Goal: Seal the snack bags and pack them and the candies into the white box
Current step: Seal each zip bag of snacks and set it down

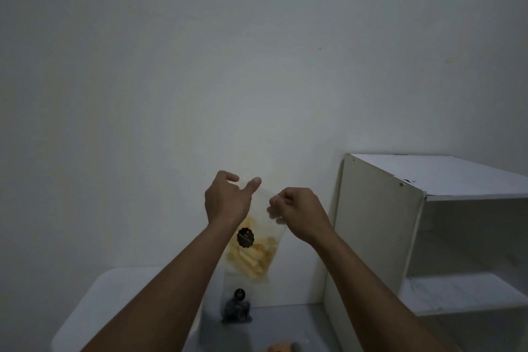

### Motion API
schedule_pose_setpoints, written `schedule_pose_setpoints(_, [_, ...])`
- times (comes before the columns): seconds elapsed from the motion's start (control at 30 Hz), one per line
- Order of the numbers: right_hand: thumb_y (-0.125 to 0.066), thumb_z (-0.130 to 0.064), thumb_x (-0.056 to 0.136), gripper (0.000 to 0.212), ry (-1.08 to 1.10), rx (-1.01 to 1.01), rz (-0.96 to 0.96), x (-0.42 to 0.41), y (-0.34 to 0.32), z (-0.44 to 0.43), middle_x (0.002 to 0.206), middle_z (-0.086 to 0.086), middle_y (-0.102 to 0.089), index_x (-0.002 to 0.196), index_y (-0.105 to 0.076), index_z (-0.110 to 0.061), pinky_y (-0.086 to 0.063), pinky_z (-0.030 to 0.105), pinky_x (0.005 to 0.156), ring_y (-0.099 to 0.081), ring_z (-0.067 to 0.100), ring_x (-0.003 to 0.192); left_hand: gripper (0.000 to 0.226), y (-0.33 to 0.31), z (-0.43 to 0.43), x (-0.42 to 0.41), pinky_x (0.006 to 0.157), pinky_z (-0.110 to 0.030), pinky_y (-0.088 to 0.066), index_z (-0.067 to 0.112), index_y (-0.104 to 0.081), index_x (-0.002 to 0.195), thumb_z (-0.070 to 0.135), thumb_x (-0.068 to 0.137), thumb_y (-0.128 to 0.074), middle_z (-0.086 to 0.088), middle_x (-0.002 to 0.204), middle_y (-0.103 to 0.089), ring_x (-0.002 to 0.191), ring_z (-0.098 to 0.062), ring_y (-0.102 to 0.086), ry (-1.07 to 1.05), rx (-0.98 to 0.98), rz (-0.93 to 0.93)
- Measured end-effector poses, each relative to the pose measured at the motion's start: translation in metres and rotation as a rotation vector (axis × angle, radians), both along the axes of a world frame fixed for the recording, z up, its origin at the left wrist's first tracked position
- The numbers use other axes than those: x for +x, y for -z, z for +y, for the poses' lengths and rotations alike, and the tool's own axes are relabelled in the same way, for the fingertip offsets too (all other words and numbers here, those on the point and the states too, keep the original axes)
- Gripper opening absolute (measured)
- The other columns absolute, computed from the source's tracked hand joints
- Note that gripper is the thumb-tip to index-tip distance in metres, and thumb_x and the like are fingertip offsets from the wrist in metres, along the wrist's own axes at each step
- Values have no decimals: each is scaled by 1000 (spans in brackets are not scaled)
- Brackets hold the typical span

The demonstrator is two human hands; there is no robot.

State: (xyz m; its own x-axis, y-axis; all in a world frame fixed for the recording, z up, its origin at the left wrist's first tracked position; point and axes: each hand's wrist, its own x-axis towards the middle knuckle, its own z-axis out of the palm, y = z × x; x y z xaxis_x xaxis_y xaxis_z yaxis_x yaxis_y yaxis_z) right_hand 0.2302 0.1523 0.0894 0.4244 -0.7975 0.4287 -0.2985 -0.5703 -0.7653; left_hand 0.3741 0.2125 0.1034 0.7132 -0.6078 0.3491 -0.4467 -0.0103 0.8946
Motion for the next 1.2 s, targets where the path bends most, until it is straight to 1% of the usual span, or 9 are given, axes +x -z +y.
schedule_pose_setpoints(0.17, [-57,-27,94,21,89,-202,126,7,8,1,71,-7,-72,79,-70,-20,-59,36,68,-66,6,64,24,-1,-4,-3,68,-32,-63,-5,-70,86,18,84,-76,-18,84,-75,78,-23,-75,262,-45,524])
schedule_pose_setpoints(0.27, [-60,-35,93,20,104,-230,180,7,12,2,75,-9,-70,87,-71,-20,-53,29,64,-63,4,67,11,1,-6,0,68,-30,-62,-8,-70,90,2,85,-70,-22,88,-74,80,-24,-75,323,-67,639])
schedule_pose_setpoints(0.33, [-60,-47,90,28,66,-142,149,6,12,3,77,-8,-72,88,-71,-22,-55,26,64,-67,4,70,8,2,-8,1,67,-28,-62,-7,-71,92,-3,86,-67,-22,87,-74,79,-24,-75,339,-69,613])
schedule_pose_setpoints(0.4, [-60,-54,88,38,-20,56,33,6,9,5,78,-1,-75,85,-72,-18,-61,34,70,-72,10,71,8,5,-9,2,65,-27,-61,-5,-71,91,-5,87,-65,-19,87,-73,77,-24,-74,369,-40,547])
schedule_pose_setpoints(0.53, [-63,-21,94,25,-123,305,-83,0,-1,1,87,20,-74,91,-70,3,-63,42,72,-74,27,75,11,11,-12,8,66,-26,-59,-2,-72,98,2,90,-66,-19,93,-74,79,-22,-73,486,12,472])
schedule_pose_setpoints(0.7, [-59,-7,95,17,-177,387,-96,-2,1,2,84,17,-70,93,-69,6,-60,29,65,-69,19,69,12,16,-14,13,62,-23,-57,0,-72,98,8,91,-67,-16,89,-72,75,-19,-69,489,36,463])
schedule_pose_setpoints(0.93, [-56,-6,96,17,-163,375,-74,3,6,2,83,14,-71,90,-70,2,-60,29,62,-71,18,69,13,22,-11,18,65,-25,-61,-2,-69,103,5,92,-64,-16,91,-71,76,-19,-69,497,65,535])
schedule_pose_setpoints(1.1, [-66,-49,88,39,-128,317,-2,10,23,4,89,6,-76,99,-68,-12,-63,37,72,-75,20,81,11,25,-13,25,62,-25,-59,-5,-69,99,1,92,-62,-20,91,-73,73,-20,-72,449,16,631])
schedule_pose_setpoints(1.2, [-74,-35,82,23,-85,208,89,15,41,3,86,2,-76,99,-67,-21,-63,42,73,-74,19,79,10,30,-14,28,69,-29,-60,0,-70,98,5,92,-64,-17,93,-73,79,-20,-72,434,6,624])
